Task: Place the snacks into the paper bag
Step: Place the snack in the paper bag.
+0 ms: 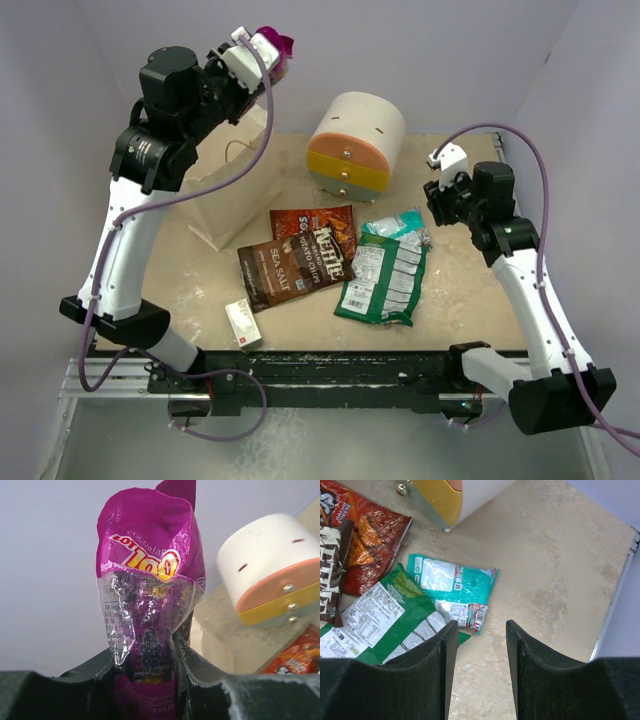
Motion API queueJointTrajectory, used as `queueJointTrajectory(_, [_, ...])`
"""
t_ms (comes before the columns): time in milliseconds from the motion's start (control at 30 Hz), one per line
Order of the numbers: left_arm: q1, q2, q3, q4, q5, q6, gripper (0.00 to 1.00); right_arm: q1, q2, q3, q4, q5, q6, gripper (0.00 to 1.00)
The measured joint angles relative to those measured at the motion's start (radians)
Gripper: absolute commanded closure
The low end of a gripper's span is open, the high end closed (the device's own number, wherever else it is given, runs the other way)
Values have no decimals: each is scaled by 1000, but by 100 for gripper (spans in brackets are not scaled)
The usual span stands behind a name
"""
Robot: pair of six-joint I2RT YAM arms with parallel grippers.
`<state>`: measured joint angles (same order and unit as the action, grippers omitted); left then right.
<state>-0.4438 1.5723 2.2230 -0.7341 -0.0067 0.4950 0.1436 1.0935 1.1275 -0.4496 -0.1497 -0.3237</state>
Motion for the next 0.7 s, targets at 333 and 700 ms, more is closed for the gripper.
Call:
queueJointTrajectory(333, [201, 2, -44, -142, -28, 90, 100, -42, -79, -56, 24, -31, 0, 53])
queueJointTrajectory(700, [315, 82, -68, -296, 124, 118, 100, -55, -76, -113, 45, -82, -2, 54])
